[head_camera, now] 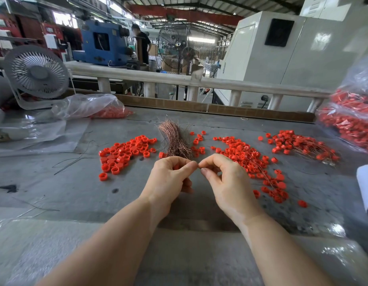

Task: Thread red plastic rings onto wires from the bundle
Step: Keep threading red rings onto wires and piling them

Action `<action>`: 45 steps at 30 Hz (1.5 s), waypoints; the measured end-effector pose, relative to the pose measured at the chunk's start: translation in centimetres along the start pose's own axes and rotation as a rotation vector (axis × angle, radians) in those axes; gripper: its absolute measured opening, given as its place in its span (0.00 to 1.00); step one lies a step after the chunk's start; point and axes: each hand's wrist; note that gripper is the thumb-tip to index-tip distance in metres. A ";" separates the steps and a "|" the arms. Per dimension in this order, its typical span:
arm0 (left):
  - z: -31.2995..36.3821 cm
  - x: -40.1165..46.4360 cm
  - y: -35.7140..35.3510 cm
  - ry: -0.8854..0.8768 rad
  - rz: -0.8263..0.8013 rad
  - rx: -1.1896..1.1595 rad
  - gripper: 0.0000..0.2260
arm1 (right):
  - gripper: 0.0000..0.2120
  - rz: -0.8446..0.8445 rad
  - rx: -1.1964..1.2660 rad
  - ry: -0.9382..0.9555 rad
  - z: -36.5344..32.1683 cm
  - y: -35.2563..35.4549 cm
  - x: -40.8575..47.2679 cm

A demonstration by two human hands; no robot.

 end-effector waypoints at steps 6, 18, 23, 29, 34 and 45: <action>0.1 -0.1 0.0 -0.024 -0.007 0.003 0.07 | 0.05 -0.014 0.024 -0.010 -0.1 0.1 0.1; 0.1 0.0 0.0 -0.001 -0.022 -0.040 0.07 | 0.04 0.017 0.028 0.028 -0.2 0.2 0.1; 0.3 0.0 0.0 0.024 -0.040 -0.079 0.06 | 0.04 0.013 0.039 0.009 -0.1 0.2 0.1; 0.2 0.1 0.0 0.060 -0.056 -0.105 0.06 | 0.04 0.019 0.017 0.020 -0.1 0.2 0.0; -0.2 0.1 0.0 0.029 -0.018 -0.038 0.06 | 0.05 0.033 -0.001 0.032 0.1 0.2 0.0; -0.1 -0.2 -0.1 -0.035 -0.022 0.022 0.06 | 0.05 0.050 -0.005 0.044 0.3 0.1 0.0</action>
Point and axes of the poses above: each hand's wrist, its own x-axis towards the middle knuckle, its own y-axis out of the back of the hand, z = x × y, and after that the axes turned 9 degrees about z, right-handed
